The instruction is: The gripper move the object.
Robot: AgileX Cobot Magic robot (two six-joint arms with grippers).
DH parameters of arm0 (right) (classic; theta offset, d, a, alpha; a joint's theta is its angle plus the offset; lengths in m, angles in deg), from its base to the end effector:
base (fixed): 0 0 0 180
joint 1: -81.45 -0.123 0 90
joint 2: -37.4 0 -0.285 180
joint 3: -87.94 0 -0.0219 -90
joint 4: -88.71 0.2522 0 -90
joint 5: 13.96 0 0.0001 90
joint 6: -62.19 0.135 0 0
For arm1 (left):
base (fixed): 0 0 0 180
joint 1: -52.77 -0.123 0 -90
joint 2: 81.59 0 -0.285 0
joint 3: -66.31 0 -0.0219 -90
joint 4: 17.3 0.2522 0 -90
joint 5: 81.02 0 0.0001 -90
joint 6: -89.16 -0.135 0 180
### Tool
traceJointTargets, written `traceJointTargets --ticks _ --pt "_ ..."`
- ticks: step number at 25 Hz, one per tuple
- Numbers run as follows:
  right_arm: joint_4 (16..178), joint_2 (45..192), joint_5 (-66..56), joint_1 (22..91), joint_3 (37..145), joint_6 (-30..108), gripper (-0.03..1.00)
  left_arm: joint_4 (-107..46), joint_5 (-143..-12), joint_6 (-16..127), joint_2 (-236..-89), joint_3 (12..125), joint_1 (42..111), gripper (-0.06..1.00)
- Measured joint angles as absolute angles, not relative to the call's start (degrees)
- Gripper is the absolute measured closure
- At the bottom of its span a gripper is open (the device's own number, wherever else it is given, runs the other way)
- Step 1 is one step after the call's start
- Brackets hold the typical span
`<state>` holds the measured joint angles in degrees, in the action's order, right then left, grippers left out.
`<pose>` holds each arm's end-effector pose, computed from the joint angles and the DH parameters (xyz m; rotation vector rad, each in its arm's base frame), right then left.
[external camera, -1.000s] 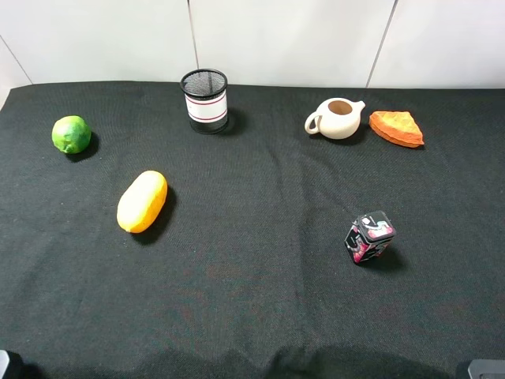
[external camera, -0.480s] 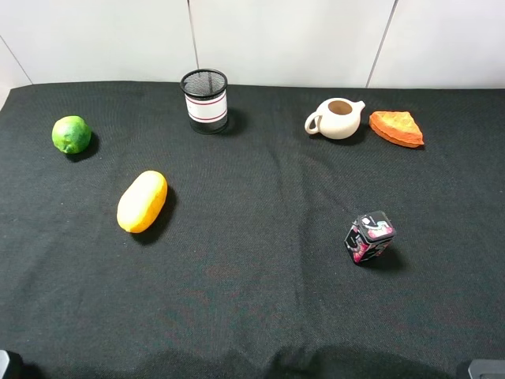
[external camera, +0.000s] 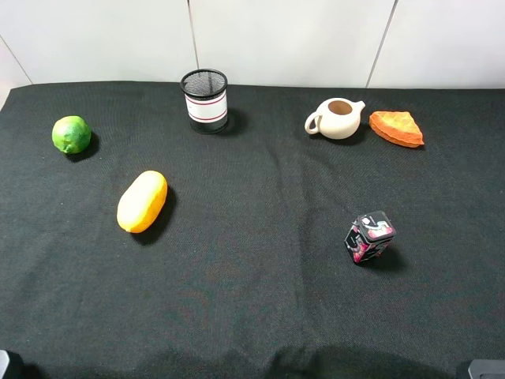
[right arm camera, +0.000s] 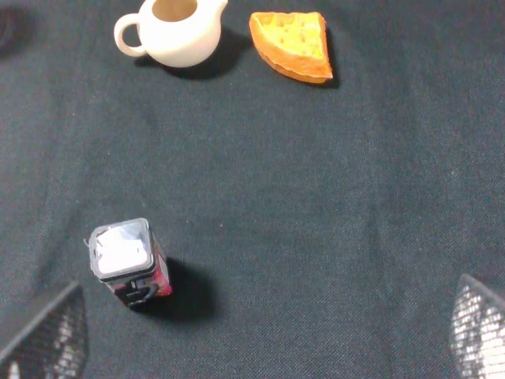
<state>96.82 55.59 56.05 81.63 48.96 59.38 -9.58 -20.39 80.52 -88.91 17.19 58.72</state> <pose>0.0362 0.0178 0.2865 -0.0704 2.2126 0.1454 0.0364 0.0121 0.2563 0.2533 2.0254 0.1906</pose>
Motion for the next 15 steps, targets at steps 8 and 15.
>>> traceJointTargets --ticks 8,15 --pt "96.8 44.9 50.5 81.6 41.7 59.4 0.27 -9.6 -20.4 80.5 -88.9 17.2 58.7 -0.05" --pt "96.8 44.8 48.4 81.6 40.9 59.4 0.27 -9.6 -20.4 80.5 -88.9 17.2 58.7 -0.05"
